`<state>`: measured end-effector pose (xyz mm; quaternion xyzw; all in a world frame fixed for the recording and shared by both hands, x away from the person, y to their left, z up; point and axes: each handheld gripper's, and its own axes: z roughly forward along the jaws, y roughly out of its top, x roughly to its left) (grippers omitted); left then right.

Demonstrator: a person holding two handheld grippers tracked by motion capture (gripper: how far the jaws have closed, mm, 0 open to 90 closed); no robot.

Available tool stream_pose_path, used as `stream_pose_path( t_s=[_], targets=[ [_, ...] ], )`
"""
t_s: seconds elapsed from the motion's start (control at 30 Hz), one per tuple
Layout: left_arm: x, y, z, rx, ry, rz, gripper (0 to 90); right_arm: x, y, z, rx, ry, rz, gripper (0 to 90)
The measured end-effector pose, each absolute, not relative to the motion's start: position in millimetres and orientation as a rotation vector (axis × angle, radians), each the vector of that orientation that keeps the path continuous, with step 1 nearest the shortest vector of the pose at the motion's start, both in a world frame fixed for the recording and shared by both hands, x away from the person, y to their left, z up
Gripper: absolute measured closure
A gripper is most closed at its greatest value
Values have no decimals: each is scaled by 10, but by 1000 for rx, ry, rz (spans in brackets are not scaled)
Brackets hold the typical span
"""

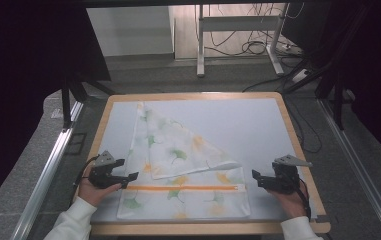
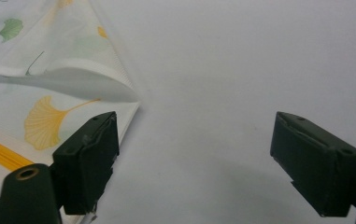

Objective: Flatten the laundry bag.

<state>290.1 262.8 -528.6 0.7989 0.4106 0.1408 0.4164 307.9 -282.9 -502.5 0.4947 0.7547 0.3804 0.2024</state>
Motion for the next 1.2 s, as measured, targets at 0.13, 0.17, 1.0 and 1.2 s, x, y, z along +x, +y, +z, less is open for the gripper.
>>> stream_pose_path(
  t_s=[0.13, 0.17, 1.0, 1.2],
  targets=[
    [2900, 2629, -5290, 2010, 1028, 348, 193, 3067, -2842, -4997, 1394, 2099, 1076, 196],
    [2900, 2629, -5290, 2010, 1028, 348, 193, 3067, -2842, -4997, 1394, 2099, 1076, 196],
    [2905, 2616, -5306, 2027, 1024, 345, 205, 3056, -2615, -4845, 1300, 2206, 1140, 291],
    [2909, 2607, -5317, 2039, 1022, 337, 205, 3068, -2472, -4814, 1252, 2262, 1134, 319]
  ],
)
